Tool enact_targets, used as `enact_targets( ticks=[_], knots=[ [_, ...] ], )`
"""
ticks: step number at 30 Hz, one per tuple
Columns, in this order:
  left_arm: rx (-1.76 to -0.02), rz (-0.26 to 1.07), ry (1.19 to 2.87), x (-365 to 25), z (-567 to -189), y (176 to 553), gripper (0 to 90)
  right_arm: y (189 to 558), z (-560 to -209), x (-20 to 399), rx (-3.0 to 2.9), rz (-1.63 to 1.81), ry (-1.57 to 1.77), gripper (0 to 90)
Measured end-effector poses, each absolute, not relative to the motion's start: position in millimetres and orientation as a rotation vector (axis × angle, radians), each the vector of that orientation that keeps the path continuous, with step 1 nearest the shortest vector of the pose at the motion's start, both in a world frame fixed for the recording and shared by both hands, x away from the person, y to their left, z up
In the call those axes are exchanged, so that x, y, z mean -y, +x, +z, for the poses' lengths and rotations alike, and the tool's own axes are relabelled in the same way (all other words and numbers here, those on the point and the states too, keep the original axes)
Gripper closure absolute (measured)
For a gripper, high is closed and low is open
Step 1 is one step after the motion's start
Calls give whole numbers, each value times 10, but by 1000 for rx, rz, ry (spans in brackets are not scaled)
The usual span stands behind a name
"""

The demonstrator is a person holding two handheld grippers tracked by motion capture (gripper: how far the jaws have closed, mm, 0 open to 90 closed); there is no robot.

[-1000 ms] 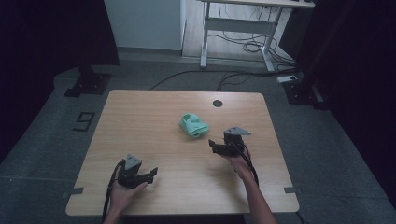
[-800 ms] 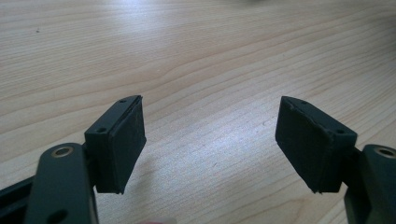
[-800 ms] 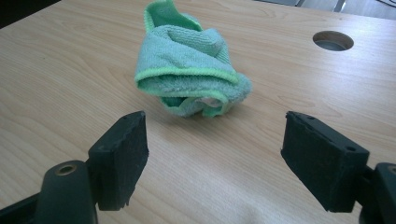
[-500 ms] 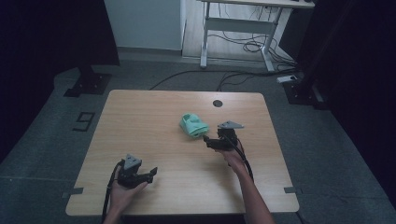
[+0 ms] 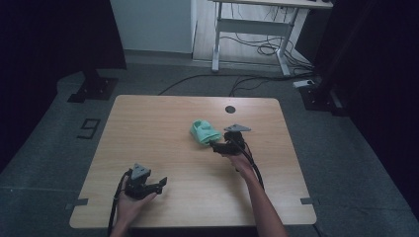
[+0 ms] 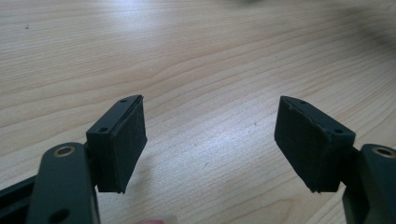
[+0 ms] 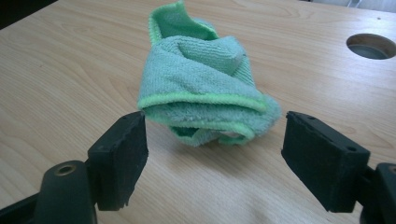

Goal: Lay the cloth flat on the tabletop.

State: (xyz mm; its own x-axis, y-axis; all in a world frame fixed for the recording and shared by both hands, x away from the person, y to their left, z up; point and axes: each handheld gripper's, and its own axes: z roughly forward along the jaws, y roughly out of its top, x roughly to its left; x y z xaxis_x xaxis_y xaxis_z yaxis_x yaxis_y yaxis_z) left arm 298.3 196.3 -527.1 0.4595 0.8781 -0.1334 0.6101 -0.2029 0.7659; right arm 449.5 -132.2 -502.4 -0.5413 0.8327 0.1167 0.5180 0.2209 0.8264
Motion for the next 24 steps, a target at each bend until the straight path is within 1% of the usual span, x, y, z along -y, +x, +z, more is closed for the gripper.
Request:
enact_targets(
  ticks=[11,24],
  knots=[
    [-1243,427,1919,-1967,-5282,2982,251,4659,-5051,1189,-2154,1246,1271,189],
    [-1248,417,1918,-1980,-5292,2982,254,4908,-5034,853,-2201,1206,1241,148]
  ],
)
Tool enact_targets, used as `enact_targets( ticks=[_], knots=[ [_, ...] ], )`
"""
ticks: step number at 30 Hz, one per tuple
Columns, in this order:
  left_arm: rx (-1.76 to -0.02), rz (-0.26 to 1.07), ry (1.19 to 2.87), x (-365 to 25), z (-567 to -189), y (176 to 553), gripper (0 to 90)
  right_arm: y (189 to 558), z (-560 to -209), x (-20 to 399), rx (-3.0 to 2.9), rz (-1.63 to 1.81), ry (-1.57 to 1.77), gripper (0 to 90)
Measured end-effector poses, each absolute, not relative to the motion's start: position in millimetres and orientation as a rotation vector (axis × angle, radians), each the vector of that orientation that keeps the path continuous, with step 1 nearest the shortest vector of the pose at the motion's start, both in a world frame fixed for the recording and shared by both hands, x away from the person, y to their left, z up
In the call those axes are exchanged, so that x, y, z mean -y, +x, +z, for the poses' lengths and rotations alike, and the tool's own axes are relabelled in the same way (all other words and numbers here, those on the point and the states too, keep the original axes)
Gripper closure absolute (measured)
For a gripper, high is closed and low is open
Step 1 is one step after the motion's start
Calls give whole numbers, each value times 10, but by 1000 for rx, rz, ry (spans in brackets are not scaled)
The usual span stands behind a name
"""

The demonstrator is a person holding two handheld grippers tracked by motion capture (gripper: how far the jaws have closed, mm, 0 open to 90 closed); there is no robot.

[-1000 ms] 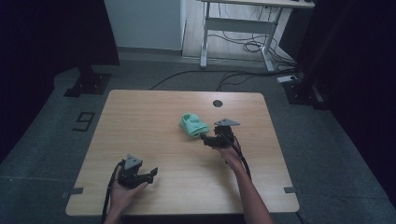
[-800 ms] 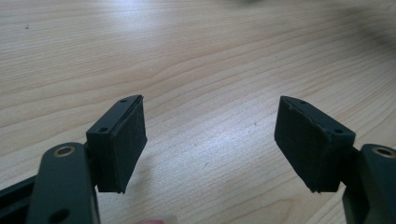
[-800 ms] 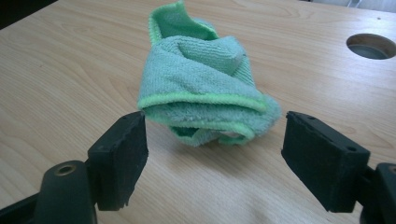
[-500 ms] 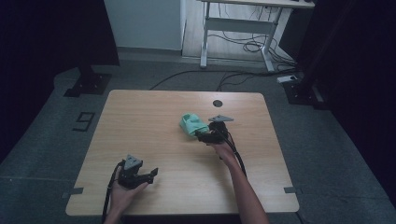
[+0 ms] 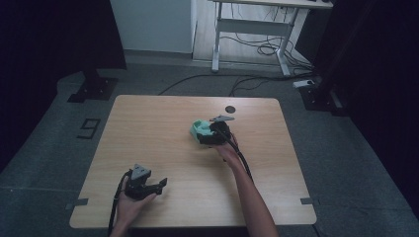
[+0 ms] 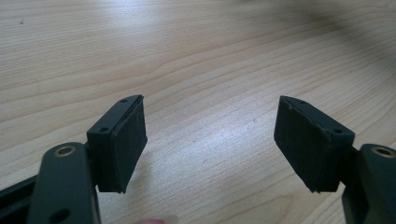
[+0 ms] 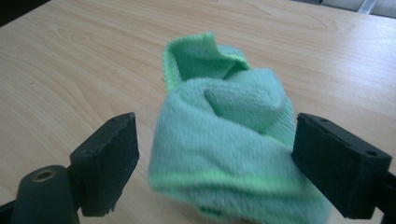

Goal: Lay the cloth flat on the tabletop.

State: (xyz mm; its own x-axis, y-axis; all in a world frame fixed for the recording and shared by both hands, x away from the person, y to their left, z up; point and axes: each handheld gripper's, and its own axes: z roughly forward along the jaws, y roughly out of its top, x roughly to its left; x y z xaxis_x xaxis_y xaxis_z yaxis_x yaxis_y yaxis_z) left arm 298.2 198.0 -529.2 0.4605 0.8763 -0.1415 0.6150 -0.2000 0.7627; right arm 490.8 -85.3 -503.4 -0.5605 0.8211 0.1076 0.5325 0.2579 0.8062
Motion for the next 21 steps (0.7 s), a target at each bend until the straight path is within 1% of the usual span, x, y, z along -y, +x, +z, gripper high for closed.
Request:
enact_targets(
  ticks=[3,7,10,13,17,21],
  knots=[
    [-1253,431,1912,-1994,-5291,2980,255,4988,-5074,769,-2224,1174,1249,159],
    [-1246,451,1885,-2007,-5268,2963,268,5061,-5191,718,-2258,1106,1259,230],
    [-1243,448,1889,-2010,-5268,2966,268,5092,-5299,703,-2275,1028,1258,337],
    [-1246,437,1903,-2010,-5279,2973,266,5119,-5367,739,-2284,1035,1274,457],
    [-1246,428,1914,-2000,-5294,2979,265,5145,-5378,798,-2298,1062,1301,565],
    [-1242,424,1920,-1989,-5300,2978,265,5157,-5376,849,-2319,1102,1320,638]
  ],
)
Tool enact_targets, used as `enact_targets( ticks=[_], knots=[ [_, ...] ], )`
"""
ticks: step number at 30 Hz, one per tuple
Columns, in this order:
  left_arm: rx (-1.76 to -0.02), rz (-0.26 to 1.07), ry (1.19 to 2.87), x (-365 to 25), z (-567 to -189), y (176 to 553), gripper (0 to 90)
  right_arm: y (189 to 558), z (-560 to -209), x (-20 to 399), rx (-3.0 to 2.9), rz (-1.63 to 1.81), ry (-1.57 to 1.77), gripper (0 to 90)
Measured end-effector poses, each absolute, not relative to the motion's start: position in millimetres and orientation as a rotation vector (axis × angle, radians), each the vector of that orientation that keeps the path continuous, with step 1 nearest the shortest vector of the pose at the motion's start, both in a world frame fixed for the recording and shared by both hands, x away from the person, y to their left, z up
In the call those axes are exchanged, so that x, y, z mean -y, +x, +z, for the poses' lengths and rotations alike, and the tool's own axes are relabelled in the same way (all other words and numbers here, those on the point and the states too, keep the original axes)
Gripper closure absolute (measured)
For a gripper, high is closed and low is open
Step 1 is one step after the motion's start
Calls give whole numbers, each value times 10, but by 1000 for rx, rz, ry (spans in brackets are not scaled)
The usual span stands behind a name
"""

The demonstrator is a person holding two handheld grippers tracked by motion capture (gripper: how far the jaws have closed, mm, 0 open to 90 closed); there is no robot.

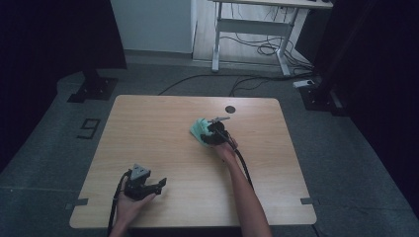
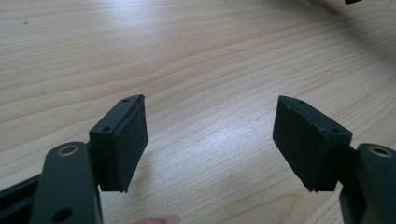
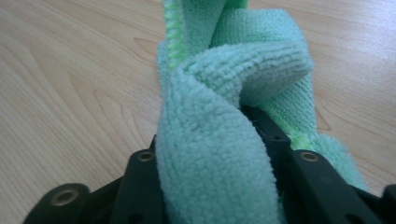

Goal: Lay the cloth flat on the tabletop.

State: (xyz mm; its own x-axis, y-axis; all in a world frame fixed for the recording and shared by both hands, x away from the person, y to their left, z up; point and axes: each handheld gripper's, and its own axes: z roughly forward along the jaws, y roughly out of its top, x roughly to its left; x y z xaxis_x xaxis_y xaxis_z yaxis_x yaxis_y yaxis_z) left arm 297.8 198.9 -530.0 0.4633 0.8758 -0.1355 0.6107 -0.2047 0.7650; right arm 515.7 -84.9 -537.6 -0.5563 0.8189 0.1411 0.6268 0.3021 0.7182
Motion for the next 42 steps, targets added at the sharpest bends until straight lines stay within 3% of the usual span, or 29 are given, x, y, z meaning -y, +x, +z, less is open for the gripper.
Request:
enact_targets(
  ticks=[10,19,33,42],
  knots=[
    [-1246,420,1931,-1986,-5320,2986,265,5138,-5372,882,-2319,1131,1289,732],
    [-1249,424,1928,-1988,-5319,2986,265,5045,-5275,944,-2300,1194,1257,751],
    [-1252,421,1925,-1988,-5316,2986,266,4754,-4863,1135,-2233,1359,1174,758],
    [-1264,414,1910,-2025,-5306,2988,267,4329,-4528,1329,-2181,1469,1058,758]
  ],
)
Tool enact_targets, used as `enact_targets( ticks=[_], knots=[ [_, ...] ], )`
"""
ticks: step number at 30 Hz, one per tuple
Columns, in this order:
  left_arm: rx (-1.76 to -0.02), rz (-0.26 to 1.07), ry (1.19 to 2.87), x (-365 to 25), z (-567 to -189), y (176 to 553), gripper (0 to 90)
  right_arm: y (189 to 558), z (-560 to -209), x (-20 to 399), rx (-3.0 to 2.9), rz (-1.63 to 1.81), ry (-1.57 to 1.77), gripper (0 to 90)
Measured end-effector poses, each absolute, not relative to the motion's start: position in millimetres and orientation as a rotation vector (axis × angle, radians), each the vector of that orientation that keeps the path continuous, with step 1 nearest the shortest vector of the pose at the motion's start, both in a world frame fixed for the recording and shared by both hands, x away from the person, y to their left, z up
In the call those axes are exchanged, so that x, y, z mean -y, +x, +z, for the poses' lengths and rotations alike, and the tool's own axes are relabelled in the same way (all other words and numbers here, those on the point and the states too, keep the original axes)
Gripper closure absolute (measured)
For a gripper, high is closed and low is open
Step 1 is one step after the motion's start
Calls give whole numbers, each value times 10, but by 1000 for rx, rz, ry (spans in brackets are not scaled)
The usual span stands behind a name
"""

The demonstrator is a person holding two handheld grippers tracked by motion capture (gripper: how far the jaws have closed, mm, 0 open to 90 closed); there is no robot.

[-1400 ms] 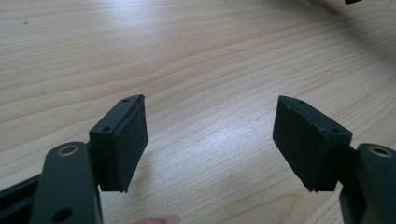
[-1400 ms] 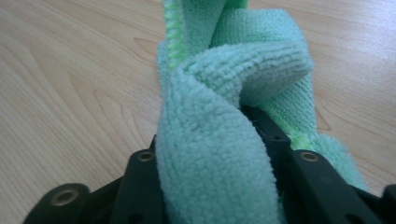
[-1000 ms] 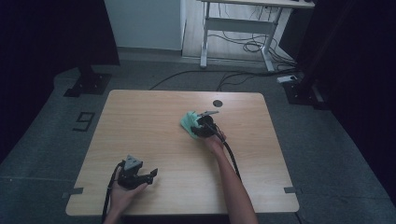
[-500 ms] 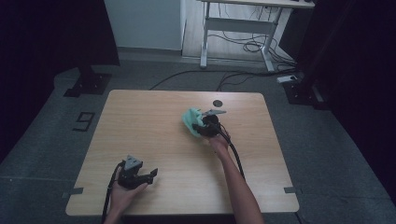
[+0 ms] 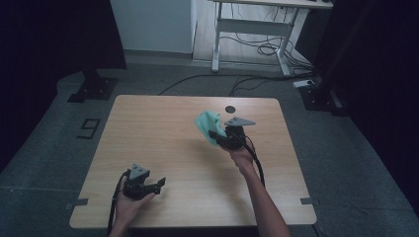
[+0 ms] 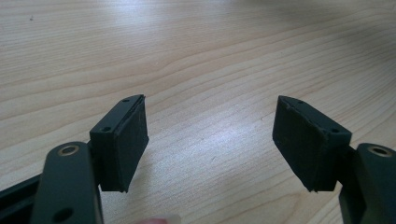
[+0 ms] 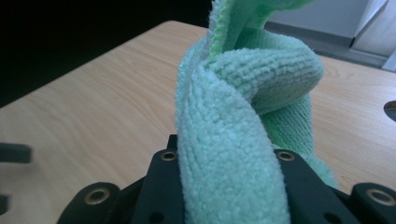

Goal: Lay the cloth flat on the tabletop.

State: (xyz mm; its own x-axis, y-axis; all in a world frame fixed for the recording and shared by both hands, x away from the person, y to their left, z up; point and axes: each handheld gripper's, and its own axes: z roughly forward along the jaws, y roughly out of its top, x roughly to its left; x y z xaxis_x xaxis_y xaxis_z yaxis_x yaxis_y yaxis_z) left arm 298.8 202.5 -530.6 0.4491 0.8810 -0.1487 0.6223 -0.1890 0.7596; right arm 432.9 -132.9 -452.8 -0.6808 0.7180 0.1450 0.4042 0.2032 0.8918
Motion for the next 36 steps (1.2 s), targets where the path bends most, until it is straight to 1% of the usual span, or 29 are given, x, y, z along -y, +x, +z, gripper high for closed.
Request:
enact_targets(
  ticks=[6,18,26,36],
  knots=[
    [-1263,416,1919,-2017,-5318,2986,267,4053,-4502,1459,-2169,1524,1024,758],
    [-1268,406,1933,-1999,-5355,2986,267,3613,-4677,1540,-2206,1566,1009,756],
    [-1268,406,1934,-1995,-5358,2983,267,3419,-4866,1484,-2240,1527,986,755],
    [-1267,406,1936,-1988,-5361,2978,267,3299,-5066,1367,-2306,1491,988,752]
  ],
)
